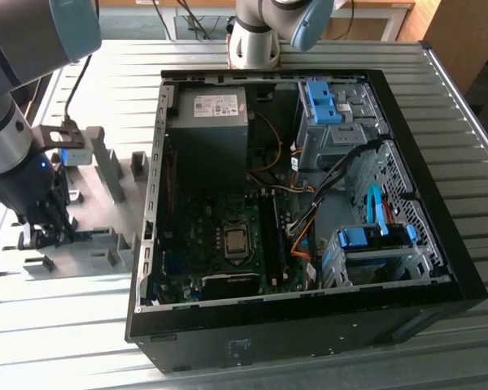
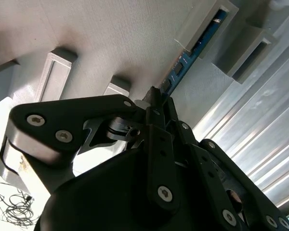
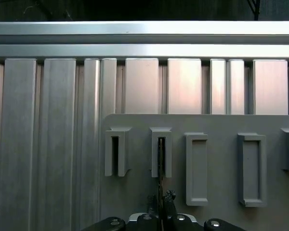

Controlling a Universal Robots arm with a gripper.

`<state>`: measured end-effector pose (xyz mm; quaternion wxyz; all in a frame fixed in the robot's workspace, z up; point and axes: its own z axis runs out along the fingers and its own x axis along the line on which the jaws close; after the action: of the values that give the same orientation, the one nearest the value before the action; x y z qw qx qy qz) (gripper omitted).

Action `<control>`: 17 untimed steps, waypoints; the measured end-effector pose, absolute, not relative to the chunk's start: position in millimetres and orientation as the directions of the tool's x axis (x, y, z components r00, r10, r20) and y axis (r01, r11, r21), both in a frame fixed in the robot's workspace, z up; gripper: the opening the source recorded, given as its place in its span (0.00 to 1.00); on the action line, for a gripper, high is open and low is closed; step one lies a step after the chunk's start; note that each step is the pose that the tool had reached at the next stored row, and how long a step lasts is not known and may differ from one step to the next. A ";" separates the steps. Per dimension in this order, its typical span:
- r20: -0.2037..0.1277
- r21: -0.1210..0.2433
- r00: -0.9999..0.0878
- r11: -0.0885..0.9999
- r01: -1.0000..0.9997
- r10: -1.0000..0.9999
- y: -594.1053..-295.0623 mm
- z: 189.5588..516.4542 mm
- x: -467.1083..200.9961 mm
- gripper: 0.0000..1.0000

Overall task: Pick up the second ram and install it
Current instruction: 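Pick up the second ram and move it above second insertion slot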

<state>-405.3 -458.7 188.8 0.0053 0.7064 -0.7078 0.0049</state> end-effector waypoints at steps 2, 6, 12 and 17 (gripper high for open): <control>0.014 0.001 -0.002 0.002 -1.000 -1.000 -458.7 188.2 -405.3 0.19; 0.014 0.001 -0.002 0.002 -1.000 -1.000 -458.7 187.1 -405.3 0.19; 0.014 0.001 -0.002 0.002 -1.000 -1.000 -458.7 186.4 -405.3 0.18; 0.014 0.001 -0.002 0.002 -1.000 -1.000 -458.7 186.2 -405.3 0.14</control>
<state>-405.3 -458.7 186.2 0.0053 0.7064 -0.7078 0.0048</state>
